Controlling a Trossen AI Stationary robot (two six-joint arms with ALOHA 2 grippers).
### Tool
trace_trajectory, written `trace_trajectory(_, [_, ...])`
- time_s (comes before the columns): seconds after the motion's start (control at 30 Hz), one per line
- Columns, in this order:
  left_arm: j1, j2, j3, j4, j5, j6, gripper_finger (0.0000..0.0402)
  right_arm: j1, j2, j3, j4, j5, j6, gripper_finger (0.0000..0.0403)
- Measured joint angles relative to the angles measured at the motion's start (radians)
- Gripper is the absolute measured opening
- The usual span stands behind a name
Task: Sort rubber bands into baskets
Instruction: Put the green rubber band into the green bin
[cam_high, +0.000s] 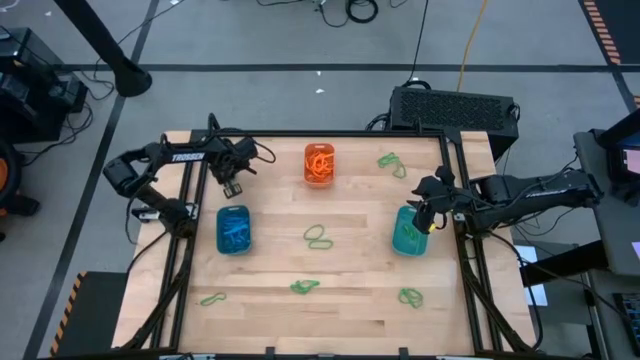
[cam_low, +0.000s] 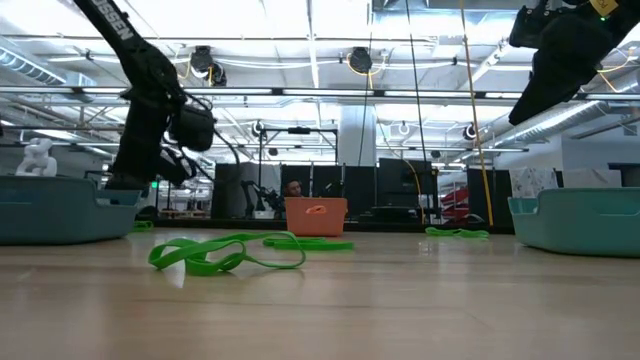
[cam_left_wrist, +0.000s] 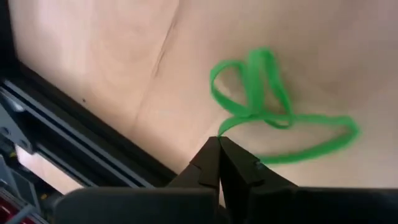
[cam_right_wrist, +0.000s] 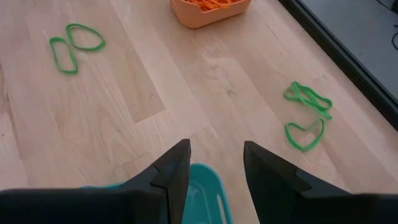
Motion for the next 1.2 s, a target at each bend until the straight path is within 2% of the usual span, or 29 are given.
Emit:
trace_trajectory(0.27, [-0.065, -0.142, 0.043, -0.109, 0.033, -0.042, 0.0002, 0.0, 0.0, 0.0, 0.002, 0.004, -0.006, 0.0141])
trace_trajectory(0.5, [-0.136, -0.254, 0.096, -0.096, 0.211, -0.065, 0.0001, 0.0, 0.0, 0.0, 0.043, 0.01, -0.027, 0.0141])
trace_trajectory(0.67, [-0.214, -0.281, 0.101, 0.047, 0.39, -0.069, 0.0001, 0.0, 0.0, 0.0, 0.041, 0.009, -0.027, 0.0141])
trace_trajectory(0.77, [-0.268, -0.279, 0.102, 0.131, 0.444, -0.087, 0.0001, 0.0, 0.0, 0.0, 0.041, 0.009, -0.027, 0.0141])
trace_trajectory(0.83, [-0.297, -0.28, 0.102, 0.163, 0.437, -0.089, 0.0001, 0.0, 0.0, 0.0, 0.041, 0.009, -0.026, 0.0141])
trace_trajectory(1.03, [-0.308, -0.276, 0.1, 0.057, 0.215, -0.139, 0.0003, 0.0, 0.0, 0.0, 0.041, 0.009, -0.023, 0.0141])
trace_trajectory(1.2, [-0.263, -0.237, 0.054, 0.039, 0.201, -0.169, 0.0037, 0.0, 0.0, 0.0, 0.041, 0.004, -0.023, 0.0141])
